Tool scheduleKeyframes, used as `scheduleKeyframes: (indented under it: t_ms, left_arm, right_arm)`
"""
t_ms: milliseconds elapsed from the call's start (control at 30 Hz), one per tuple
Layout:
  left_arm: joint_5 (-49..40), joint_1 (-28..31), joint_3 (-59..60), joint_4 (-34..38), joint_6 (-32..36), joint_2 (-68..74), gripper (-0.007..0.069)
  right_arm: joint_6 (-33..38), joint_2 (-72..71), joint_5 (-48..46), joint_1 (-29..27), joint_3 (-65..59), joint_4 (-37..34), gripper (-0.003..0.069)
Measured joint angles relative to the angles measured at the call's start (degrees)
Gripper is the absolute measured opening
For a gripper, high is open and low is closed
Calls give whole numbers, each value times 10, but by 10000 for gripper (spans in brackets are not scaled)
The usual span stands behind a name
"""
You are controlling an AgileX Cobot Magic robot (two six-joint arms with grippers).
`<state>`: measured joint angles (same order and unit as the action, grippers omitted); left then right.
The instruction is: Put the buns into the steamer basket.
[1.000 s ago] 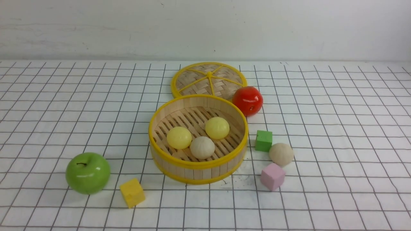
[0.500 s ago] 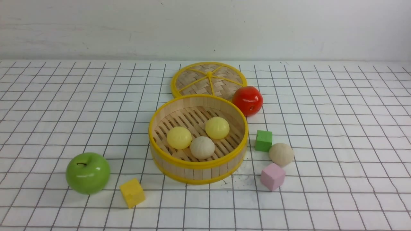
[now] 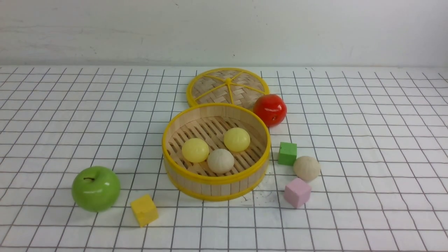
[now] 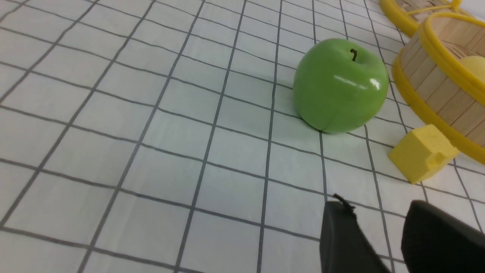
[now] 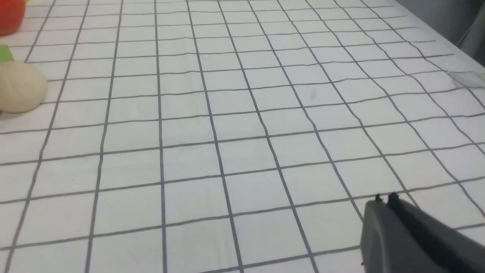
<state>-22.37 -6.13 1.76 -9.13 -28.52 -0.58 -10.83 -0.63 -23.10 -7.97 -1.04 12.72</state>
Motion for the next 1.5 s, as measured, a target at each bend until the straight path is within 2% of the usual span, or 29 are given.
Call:
scheduleKeyframes:
  t_ms: [1500]
  left_arm:
    - [0,0,0,0,0,0,237]
  right_arm:
    - [1,0,0,0,0,0,53]
